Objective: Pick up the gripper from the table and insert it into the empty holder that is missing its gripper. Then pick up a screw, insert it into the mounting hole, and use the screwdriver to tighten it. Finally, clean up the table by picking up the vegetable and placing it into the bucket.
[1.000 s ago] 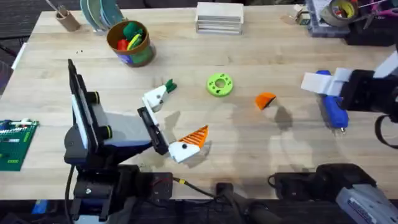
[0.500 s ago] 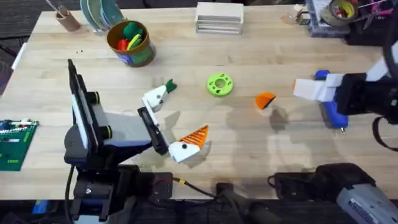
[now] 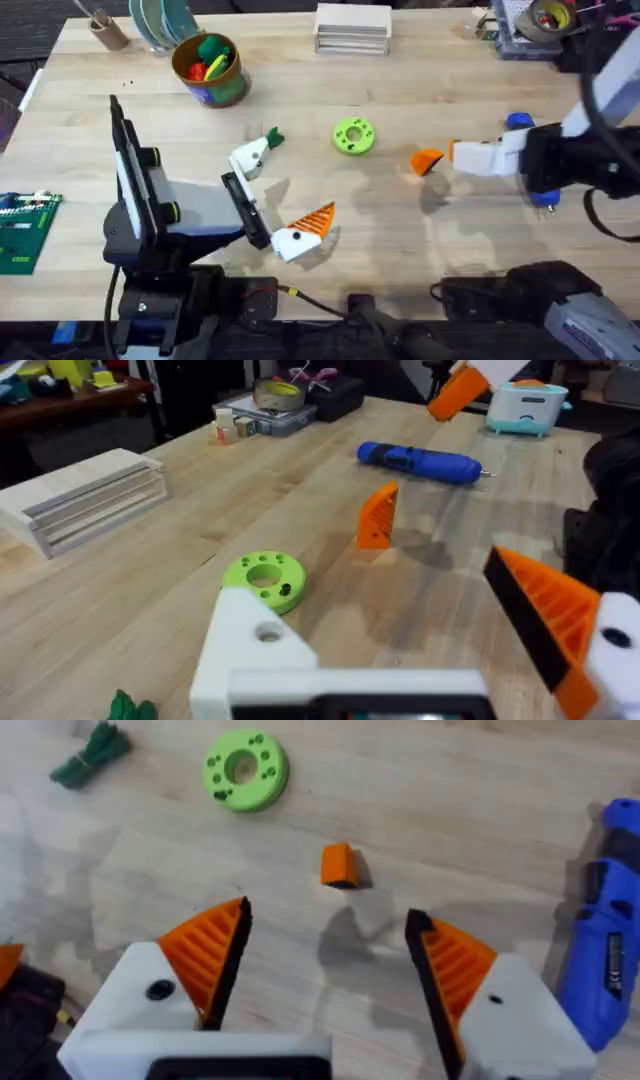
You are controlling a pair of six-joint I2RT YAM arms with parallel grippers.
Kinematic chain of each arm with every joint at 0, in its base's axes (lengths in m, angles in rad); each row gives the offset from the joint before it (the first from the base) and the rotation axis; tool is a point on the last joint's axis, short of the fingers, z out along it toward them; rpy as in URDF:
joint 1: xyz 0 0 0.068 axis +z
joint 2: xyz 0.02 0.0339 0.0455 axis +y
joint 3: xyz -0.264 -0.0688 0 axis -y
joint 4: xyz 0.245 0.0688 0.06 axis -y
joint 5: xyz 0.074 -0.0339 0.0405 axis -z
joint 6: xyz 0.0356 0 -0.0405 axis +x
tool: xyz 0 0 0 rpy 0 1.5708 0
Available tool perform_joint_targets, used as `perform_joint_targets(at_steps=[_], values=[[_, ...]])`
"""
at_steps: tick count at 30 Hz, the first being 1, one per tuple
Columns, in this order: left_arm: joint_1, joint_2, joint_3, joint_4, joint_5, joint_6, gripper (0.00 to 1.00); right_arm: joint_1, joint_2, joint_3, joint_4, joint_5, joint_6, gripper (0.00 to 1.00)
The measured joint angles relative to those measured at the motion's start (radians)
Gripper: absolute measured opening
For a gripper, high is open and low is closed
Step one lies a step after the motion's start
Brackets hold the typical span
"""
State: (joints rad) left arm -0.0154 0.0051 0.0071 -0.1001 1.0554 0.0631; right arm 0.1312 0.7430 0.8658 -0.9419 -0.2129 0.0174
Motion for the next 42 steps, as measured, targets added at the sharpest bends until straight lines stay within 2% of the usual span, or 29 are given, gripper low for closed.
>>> perform_joint_targets(at_steps=[5, 17, 27, 29, 34, 42], values=[[0.0, 0.0, 0.0, -0.001, 0.008, 0.0, 0.993, 0.045, 0.059, -0.001, -0.006, -0.008, -0.026, 0.992], [0.0, 0.0, 0.0, -0.015, 0.084, 0.0, 0.993, 0.223, 0.24, -0.007, 0.008, 0.165, -0.1, 0.992], [0.0, 0.0, 0.0, -0.02, 0.112, 0.0, 0.993, 0.239, 0.395, -0.009, 0.135, 0.225, -0.101, 0.991], [0.0, 0.0, 0.0, -0.02, 0.113, 0.0, 0.993, 0.239, 0.422, -0.01, 0.134, 0.227, -0.104, 0.954], [0.0, 0.0, 0.0, -0.02, 0.115, 0.0, 0.994, 0.239, 0.476, -0.01, 0.143, 0.228, -0.104, 0.771], [0.0, 0.0, 0.0, -0.02, 0.116, 0.0, 0.993, 0.239, 0.486, -0.01, 0.159, 0.228, -0.107, 0.537]])
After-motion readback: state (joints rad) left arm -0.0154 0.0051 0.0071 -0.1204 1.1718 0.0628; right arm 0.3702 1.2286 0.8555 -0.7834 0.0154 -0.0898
